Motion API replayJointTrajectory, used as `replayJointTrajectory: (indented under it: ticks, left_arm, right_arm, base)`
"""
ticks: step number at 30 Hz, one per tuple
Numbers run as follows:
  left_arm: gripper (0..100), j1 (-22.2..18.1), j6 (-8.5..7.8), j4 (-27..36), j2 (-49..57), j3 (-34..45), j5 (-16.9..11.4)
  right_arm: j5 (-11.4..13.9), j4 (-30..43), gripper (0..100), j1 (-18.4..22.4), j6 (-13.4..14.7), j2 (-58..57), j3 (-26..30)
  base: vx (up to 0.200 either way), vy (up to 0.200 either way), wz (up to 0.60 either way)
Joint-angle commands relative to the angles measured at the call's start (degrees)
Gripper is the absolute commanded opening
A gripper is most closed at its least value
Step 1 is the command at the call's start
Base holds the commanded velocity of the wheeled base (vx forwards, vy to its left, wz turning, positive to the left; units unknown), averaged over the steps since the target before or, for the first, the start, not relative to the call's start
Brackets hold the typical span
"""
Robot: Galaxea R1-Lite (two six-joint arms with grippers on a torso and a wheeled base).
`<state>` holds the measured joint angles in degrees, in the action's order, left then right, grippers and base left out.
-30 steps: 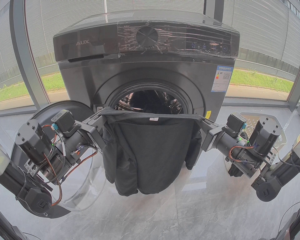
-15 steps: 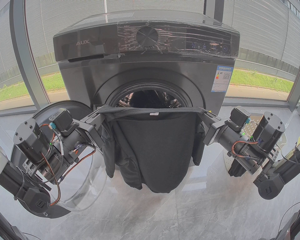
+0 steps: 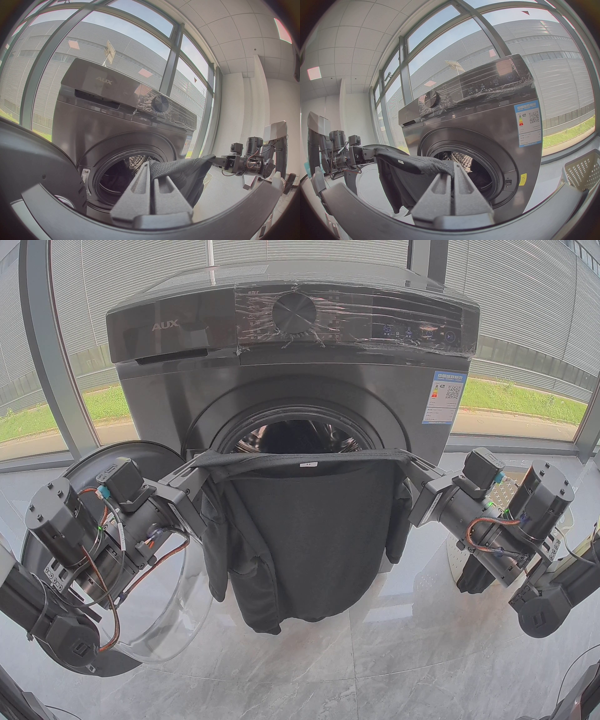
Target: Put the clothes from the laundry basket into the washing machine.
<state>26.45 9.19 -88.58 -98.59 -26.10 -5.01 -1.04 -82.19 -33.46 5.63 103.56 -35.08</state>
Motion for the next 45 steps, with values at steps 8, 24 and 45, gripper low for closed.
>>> replayJointTrajectory:
  ticks: [8,24,45]
  left_arm:
    - [0,-0.4,0.3,0.0,0.0,-0.5,0.0]
    - [0,-0.4,0.12,0.0,-0.1,-0.2,0.0]
    - [0,-0.3,-0.14,0.0,0.0,0.5,-0.1]
  right_arm:
    - [0.0,0.0,0,0.1,0.0,-0.1,0.0]
    - [0.0,0.0,0,0.0,0.0,0.0,0.2]
    - [0.0,0.0,0,-0.1,0.1,0.1,0.3]
  base:
    - [0.0,0.0,0.0]
    - [0.0,0.0,0.0]
    - [0.0,0.0,0.0]
